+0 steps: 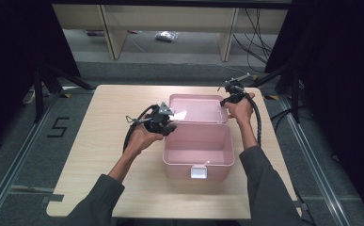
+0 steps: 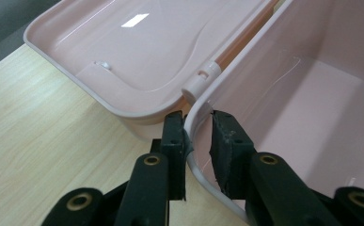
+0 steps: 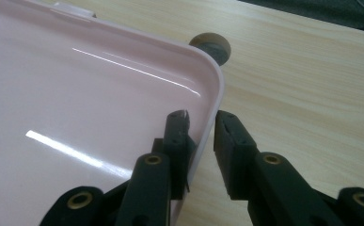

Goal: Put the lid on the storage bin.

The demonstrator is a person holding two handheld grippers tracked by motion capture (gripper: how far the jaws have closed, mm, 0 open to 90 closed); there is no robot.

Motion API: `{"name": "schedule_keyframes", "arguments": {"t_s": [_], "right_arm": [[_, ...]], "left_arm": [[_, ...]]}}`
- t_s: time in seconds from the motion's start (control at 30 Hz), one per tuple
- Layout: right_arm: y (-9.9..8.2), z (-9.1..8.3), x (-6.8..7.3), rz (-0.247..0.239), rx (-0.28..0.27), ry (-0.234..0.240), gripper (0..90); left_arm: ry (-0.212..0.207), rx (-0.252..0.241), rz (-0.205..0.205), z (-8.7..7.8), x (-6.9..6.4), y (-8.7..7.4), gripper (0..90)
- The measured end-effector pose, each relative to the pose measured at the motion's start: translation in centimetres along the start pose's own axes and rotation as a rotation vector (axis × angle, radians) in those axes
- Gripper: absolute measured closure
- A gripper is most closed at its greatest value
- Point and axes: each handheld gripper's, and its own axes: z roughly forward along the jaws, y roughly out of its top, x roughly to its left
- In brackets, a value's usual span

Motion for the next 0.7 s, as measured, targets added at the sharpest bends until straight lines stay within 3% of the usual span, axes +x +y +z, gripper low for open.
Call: {"name": "schedule_keyframes", "arguments": {"t_s": [0.03, 0.07, 0.17, 0.3, 0.47, 0.7], "right_arm": [[0.0, 0.0, 0.0, -0.007, 0.005, -0.008, 75.9], [0.0, 0.0, 0.3, 0.016, 0.011, -0.011, 76.2], [0.0, 0.0, 0.3, -0.012, 0.006, -0.038, 77.6], [0.1, -0.3, 1.1, 0.035, 0.016, -0.080, 79.7], [0.3, -0.5, 1.6, 0.032, 0.020, -0.123, 81.0], [0.3, -0.9, 1.6, 0.021, -0.016, -0.126, 81.9]], "left_arm": [[0.000, 0.000, -0.001, 0.0, 0.0, 0.0, 75.2], [0.000, 0.000, -0.001, 0.0, 0.0, 0.0, 75.2], [-0.003, -0.005, 0.000, 0.1, 0.0, 0.0, 75.2], [-0.001, -0.005, -0.001, 0.1, 0.0, 0.1, 75.1], [0.003, -0.004, -0.002, 0.1, -0.1, 0.1, 75.0], [0.008, -0.004, -0.006, 0.1, -0.2, 0.1, 75.0]]}}
